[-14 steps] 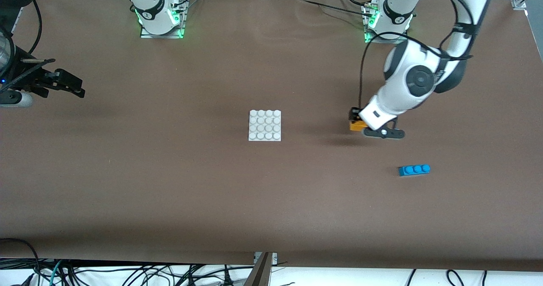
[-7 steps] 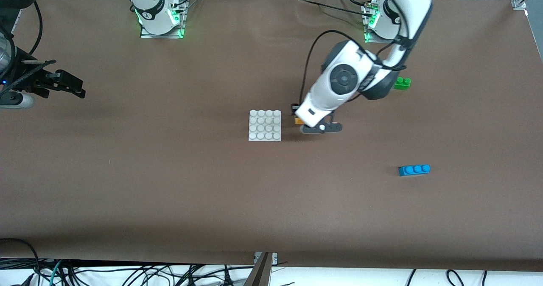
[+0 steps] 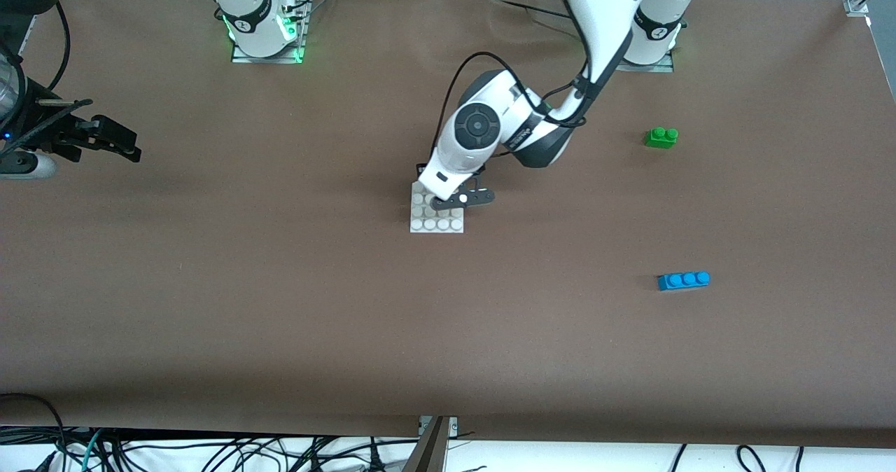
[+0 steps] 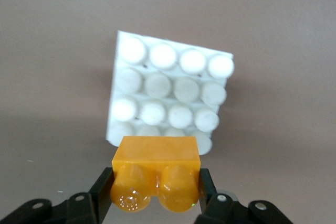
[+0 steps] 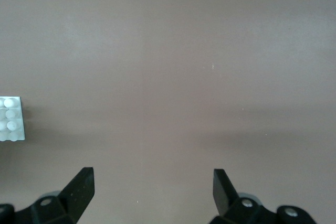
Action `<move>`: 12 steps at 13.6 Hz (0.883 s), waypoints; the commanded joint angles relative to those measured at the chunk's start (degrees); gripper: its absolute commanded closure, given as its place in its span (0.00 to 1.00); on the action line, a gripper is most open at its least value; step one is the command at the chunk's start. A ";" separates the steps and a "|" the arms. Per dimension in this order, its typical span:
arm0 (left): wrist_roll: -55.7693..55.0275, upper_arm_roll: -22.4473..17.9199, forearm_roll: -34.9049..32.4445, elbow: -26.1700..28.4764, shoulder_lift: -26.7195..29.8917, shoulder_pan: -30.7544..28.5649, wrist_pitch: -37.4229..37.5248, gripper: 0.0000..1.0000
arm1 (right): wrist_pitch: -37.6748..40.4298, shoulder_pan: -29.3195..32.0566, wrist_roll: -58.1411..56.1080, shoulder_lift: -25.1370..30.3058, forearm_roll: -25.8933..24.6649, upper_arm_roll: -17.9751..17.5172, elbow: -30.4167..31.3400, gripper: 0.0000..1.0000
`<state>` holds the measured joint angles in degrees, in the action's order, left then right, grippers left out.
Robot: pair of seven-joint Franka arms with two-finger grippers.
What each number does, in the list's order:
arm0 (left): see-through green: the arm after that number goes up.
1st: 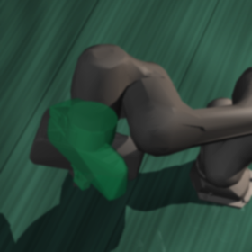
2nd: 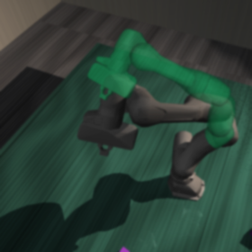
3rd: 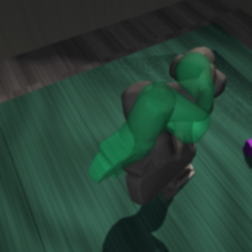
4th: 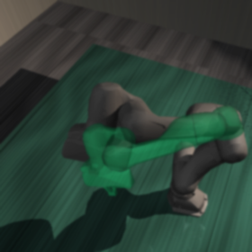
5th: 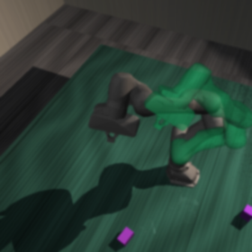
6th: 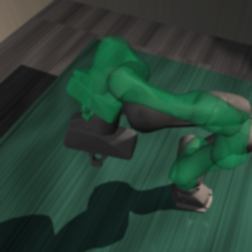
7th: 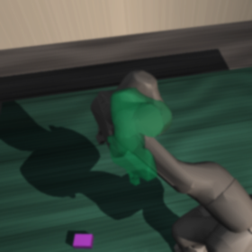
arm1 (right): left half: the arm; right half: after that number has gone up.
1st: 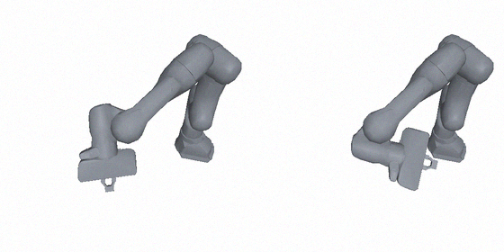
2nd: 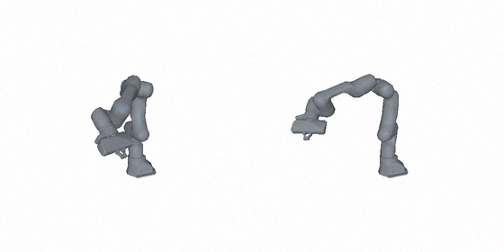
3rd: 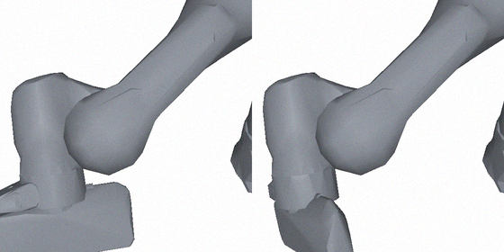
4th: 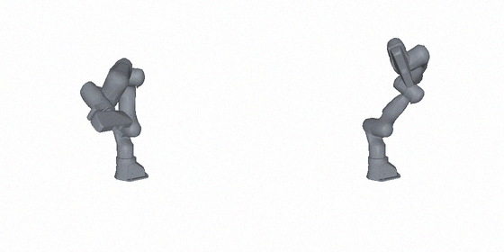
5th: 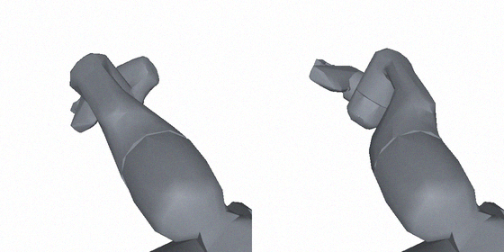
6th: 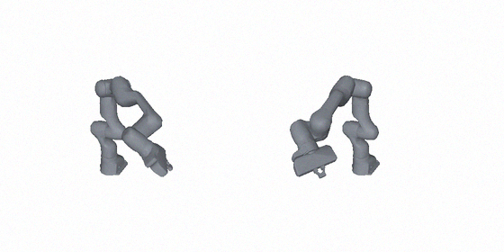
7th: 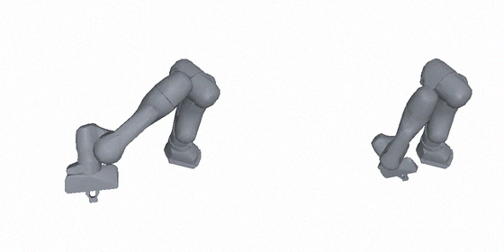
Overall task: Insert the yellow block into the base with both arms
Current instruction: 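Press the yellow brick down onto the plate studs with the left gripper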
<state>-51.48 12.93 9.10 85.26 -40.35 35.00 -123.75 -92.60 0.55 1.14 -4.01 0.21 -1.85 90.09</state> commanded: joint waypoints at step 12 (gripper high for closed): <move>-0.02 -2.82 -0.39 -5.99 -5.97 3.14 0.18 1.00 | 0.58 0.33 0.00 0.41 0.32 -0.17 0.18 0.00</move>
<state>-51.93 11.20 9.09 81.35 -45.01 37.07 -123.94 -92.60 0.55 1.14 -4.01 0.21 -1.85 90.09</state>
